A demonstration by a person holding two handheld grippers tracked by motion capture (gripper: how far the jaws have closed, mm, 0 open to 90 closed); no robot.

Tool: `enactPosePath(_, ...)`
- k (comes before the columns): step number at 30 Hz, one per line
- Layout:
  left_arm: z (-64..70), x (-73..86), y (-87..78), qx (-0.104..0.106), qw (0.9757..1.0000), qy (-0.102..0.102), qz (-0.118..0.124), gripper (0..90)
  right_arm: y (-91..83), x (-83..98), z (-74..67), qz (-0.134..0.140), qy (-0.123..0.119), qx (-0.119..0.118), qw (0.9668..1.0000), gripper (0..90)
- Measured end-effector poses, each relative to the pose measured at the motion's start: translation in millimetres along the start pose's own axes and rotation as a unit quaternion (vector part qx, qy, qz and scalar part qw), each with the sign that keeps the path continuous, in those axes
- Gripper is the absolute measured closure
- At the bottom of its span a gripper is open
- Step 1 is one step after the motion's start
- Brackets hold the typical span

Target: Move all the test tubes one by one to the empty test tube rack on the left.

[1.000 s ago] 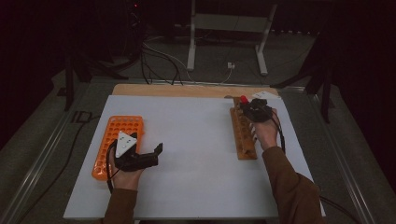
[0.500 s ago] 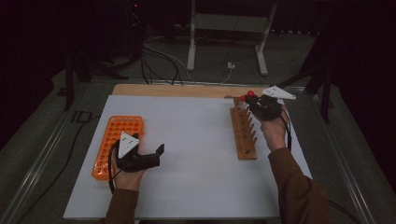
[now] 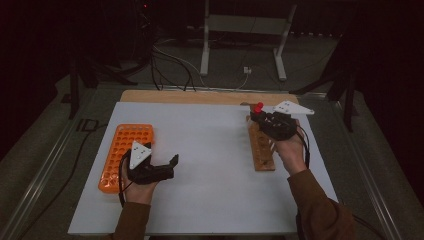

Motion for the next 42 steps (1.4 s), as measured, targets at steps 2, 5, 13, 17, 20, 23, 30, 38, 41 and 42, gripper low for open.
enactPosePath(2, 4.0, -2.5, 1.1, 0.003, 1.0000, 0.008, -0.001, 1.0, 0.6, 0.4, -7.5, -0.002, -0.002, -0.015, 0.9999, 75.1)
enactPosePath(5, 10.4, -7.3, 4.0, 0.007, 0.9998, 0.020, -0.002, 1.3, 1.5, 2.0, -17.5, -0.005, -0.009, -0.030, 0.9995, 75.1)
enactPosePath(13, 33.5, -26.1, 17.9, 0.033, 0.9982, 0.049, 0.012, 3.7, 4.6, 6.1, -42.8, -0.017, -0.015, -0.077, 0.9968, 74.9)
enactPosePath(17, 46.1, -32.7, 26.3, 0.049, 0.9964, 0.069, 0.012, 6.9, 9.2, 6.2, -56.8, -0.027, -0.022, -0.095, 0.9948, 74.8)
enactPosePath(20, 55.1, -35.9, 33.1, 0.060, 0.9950, 0.080, 0.007, 9.0, 13.8, 5.8, -67.1, -0.031, -0.027, -0.105, 0.9937, 74.8)
enactPosePath(23, 62.5, -38.3, 39.8, 0.070, 0.9934, 0.091, 0.002, 12.9, 18.4, 5.8, -75.4, -0.037, -0.031, -0.113, 0.9925, 74.8)
enactPosePath(30, 75.4, -41.2, 51.1, 0.077, 0.9918, 0.102, -0.005, 20.0, 26.6, 6.2, -88.4, -0.047, -0.038, -0.129, 0.9898, 74.8)
enactPosePath(38, 80.7, -42.6, 53.8, 0.088, 0.9893, 0.116, 0.001, 49.0, 27.6, 6.2, -97.5, -0.048, -0.042, -0.144, 0.9876, 74.7)
enactPosePath(41, 80.7, -41.5, 54.7, 0.094, 0.9875, 0.127, -0.002, 60.9, 27.8, 6.2, -99.2, -0.047, -0.041, -0.150, 0.9867, 74.8)
enactPosePath(42, 80.5, -41.2, 54.5, 0.098, 0.9868, 0.129, -0.002, 65.4, 28.0, 6.2, -99.3, -0.047, -0.039, -0.153, 0.9863, 74.8)
Point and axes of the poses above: each handheld gripper's, and its own axes: y roughly forward along the jaws, x roughly out of its underside, z roughly to its right, the point moved 1 cm from there along y, roughly forward along the jaws, and after that the axes turned 8 degrees about -z, right-handed, at the moved point
